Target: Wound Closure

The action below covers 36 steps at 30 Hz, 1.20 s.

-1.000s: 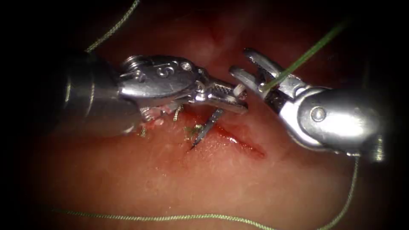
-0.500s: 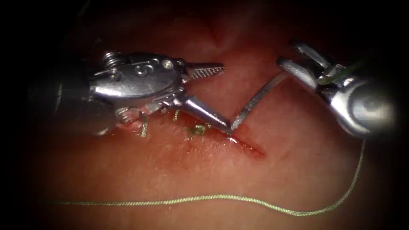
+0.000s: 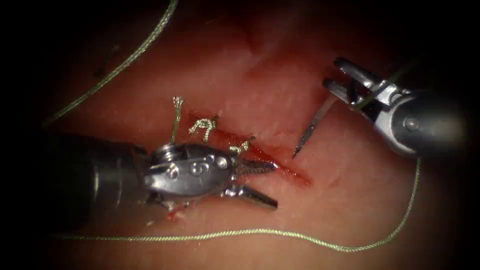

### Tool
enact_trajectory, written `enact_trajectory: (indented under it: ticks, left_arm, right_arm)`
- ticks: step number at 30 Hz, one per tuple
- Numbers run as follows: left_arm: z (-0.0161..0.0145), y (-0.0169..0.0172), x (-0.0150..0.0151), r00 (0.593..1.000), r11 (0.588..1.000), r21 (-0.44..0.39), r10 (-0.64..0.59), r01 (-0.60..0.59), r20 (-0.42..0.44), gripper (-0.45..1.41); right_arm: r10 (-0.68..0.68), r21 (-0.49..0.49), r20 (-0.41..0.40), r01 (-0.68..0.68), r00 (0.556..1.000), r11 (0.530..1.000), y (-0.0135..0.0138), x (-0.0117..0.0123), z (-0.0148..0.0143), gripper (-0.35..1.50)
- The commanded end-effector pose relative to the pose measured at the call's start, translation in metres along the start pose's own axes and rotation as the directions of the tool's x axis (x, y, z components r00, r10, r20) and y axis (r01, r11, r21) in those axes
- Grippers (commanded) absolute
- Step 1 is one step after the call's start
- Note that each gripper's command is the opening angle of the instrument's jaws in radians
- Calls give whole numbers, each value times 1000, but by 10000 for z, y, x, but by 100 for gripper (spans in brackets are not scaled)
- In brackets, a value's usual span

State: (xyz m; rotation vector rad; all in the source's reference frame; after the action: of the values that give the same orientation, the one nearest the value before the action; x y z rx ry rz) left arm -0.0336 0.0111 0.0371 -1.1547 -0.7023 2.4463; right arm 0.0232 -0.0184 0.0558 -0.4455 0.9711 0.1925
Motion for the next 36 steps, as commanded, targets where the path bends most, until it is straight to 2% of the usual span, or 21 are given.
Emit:
enact_trajectory:
  ticks: [1, 7, 17, 28, 36]
  left_arm:
    - [9, -6, -3, 1000, 1000, 1, 4, -4, 4, 32]
    - [21, -20, -22, 999, 1000, 10, 4, -4, 35, 31]
    - [34, -20, -39, 998, 1000, 12, -17, 16, 61, 31]
    - [26, -15, -44, 998, 1000, 4, -12, 12, 62, 31]
    - [25, -15, -43, 998, 1000, 2, -12, 12, 62, 31]
  right_arm:
    - [-5, -1, -3, 5, 1000, 1000, -4, 1, 10, -35]
    - [-36, -6, 2, 36, 999, 999, -5, -1, 15, -35]
    - [-58, -17, 10, 58, 998, 998, -7, -11, 27, -35]
    - [-105, -10, 39, 106, 994, 994, -29, -28, 37, -35]
    - [-113, -4, 43, 113, 993, 994, -39, -28, 39, -35]
